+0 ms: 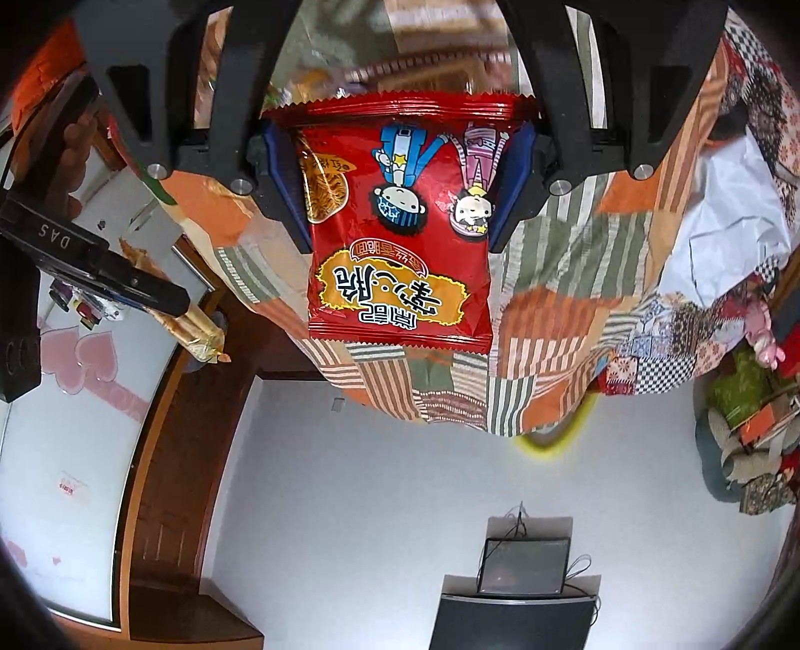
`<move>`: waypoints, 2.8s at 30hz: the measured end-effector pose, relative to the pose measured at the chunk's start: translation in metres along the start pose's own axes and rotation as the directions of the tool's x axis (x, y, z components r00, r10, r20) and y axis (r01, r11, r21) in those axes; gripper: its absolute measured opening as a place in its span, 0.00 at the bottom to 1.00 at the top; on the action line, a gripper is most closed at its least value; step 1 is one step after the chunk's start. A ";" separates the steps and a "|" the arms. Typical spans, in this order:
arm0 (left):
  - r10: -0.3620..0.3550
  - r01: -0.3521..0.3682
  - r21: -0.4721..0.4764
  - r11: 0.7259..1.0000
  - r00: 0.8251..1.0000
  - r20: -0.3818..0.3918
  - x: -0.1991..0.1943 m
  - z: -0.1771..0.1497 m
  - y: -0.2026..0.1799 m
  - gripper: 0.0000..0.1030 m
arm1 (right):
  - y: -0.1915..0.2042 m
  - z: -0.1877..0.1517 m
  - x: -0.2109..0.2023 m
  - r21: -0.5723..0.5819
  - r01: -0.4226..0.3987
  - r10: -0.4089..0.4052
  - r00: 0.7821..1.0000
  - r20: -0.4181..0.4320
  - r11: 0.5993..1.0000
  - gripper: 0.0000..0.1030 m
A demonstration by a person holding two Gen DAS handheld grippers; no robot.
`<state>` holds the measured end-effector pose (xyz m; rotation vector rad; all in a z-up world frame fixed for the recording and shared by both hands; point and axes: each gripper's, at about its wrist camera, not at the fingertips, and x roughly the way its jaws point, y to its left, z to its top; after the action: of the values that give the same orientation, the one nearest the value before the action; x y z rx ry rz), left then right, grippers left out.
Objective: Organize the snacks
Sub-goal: 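Carry the red bag and biscuit bar over the box and release both, then grasp the square wrapped cake with the left tool while the right tool grasps the cracker bag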
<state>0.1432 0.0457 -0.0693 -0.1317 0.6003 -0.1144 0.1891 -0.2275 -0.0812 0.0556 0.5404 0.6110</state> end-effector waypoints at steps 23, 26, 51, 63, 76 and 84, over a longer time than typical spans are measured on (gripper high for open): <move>0.083 -0.087 -0.021 0.996 0.986 -0.142 0.127 0.032 0.042 0.64 | -0.030 0.015 0.100 0.003 -0.007 0.008 0.988 -0.152 1.000 0.33; 0.064 -0.071 -0.037 0.997 0.983 -0.170 0.140 0.034 0.046 0.64 | -0.030 0.016 0.115 -0.013 -0.019 0.017 0.982 -0.187 1.000 0.33; 0.040 -0.059 -0.070 0.996 0.966 -0.254 0.169 0.034 0.053 0.74 | -0.032 0.007 0.169 -0.046 -0.019 0.000 0.923 -0.385 0.999 0.40; 0.040 -0.043 -0.013 0.999 0.986 -0.161 0.095 0.042 0.034 0.86 | -0.020 0.025 0.107 -0.074 -0.012 -0.007 0.966 -0.259 0.997 0.51; 0.063 -0.057 0.037 0.998 0.986 -0.158 0.031 0.000 0.021 0.95 | -0.012 0.002 0.042 -0.112 0.028 -0.047 0.984 -0.169 0.993 0.64; 0.074 -0.069 0.031 0.997 0.975 -0.212 0.022 -0.042 0.014 0.95 | -0.020 -0.035 0.023 -0.062 0.048 -0.060 0.978 -0.201 0.997 0.69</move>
<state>0.1384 0.0529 -0.1177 -0.0748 0.8164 -0.0662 0.1976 -0.2348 -0.1263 -0.0762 0.7197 0.5816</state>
